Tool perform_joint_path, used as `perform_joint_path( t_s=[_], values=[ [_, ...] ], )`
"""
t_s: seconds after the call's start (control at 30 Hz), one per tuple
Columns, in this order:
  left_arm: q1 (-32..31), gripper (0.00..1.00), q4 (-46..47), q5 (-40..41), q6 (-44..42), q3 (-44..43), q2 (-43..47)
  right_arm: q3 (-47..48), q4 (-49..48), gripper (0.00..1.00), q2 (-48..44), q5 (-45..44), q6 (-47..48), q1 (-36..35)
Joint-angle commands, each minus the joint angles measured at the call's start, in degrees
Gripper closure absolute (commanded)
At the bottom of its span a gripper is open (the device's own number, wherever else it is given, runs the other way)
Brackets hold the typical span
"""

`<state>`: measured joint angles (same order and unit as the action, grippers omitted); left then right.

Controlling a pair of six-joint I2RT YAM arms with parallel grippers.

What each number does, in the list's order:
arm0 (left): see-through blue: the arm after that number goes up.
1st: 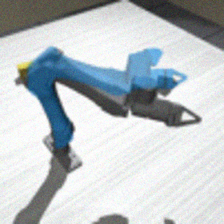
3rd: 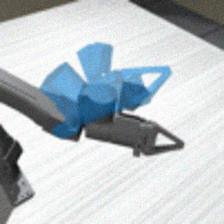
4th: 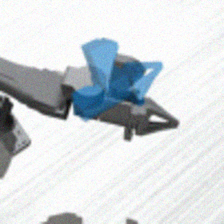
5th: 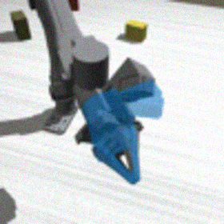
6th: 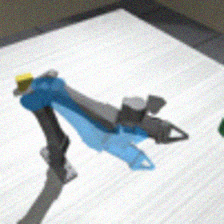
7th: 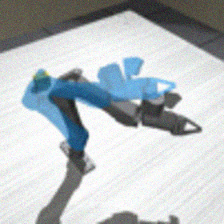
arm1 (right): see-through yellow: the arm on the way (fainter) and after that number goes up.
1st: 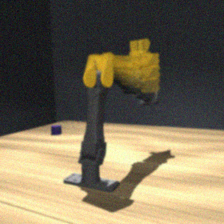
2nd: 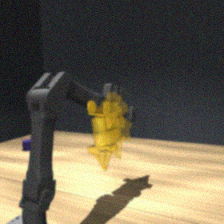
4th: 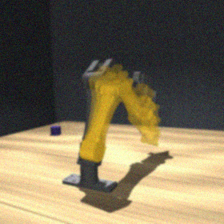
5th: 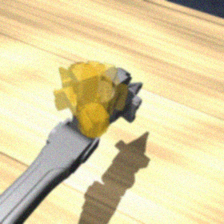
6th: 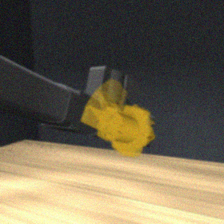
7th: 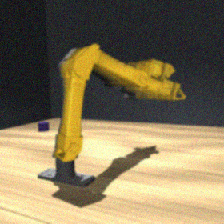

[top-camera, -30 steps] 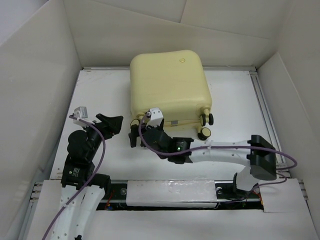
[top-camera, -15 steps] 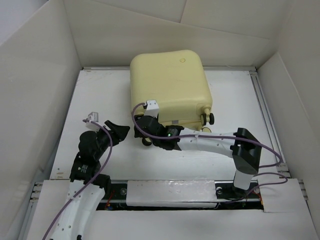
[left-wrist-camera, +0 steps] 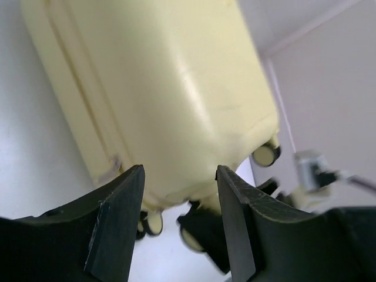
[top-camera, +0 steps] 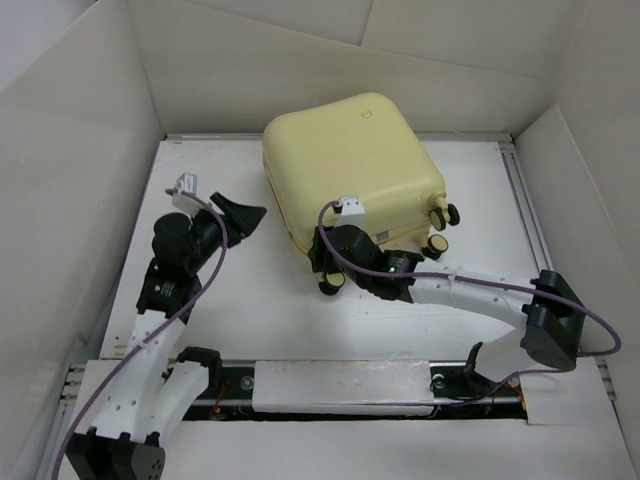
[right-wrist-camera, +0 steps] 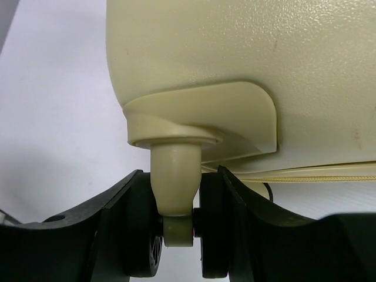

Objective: Pack the luggage

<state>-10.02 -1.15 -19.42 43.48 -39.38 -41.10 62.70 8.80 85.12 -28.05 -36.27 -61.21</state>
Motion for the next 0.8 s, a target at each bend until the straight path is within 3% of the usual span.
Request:
perform_joint_path(
  t_s=[0.0,0.17,0.23,0.27,0.3,0.4,0.43,0.53,0.67,0.77],
  values=[
    [-0.1,0.52,4.3,1.6,-2.7,-13.1,-6.2,-0.8,-2.6,0.92,-2.4,-6.7,3.2,4.8],
    [-0.7,0.49,-5.0,9.2,-8.5,-29.3,-22.8,-1.3,-2.6,0.92,-3.5,-6.7,3.2,5.3],
    [-12.4,0.48,-9.5,23.4,-12.8,-35.6,-30.5,-1.3,-2.6,0.92,-4.0,-6.0,3.7,5.8],
    [-15.6,0.54,-16.4,33.4,-11.0,-42.2,-31.8,-1.3,-2.6,0.92,-4.0,-6.0,3.8,5.8],
    [-18.7,0.61,-15.0,34.7,-9.1,-41.5,-26.8,-1.3,-2.6,0.92,-4.0,-5.4,3.8,5.8],
    [-18.7,0.56,2.5,28.7,-5.1,-24.1,-10.9,-1.3,-2.6,0.92,-4.5,-3.5,5.2,5.8],
    [-18.7,0.58,1.9,28.6,-5.1,-22.7,-5.3,-1.3,-2.6,0.92,-4.5,-2.5,5.7,6.6],
    [-18.7,0.65,-1.7,25.8,-5.1,-14.5,-1.2,-0.7,-2.6,0.92,-4.5,-1.1,6.3,7.9],
    [-18.7,0.68,6.2,20.6,-1.6,7.8,13.6,-0.2,-2.6,0.93,-3.8,1.9,6.8,9.4],
    [-18.7,0.68,12.3,17.4,-0.8,18.9,12.7,0.4,-2.6,0.94,-3.8,4.0,8.1,10.8]
  ],
)
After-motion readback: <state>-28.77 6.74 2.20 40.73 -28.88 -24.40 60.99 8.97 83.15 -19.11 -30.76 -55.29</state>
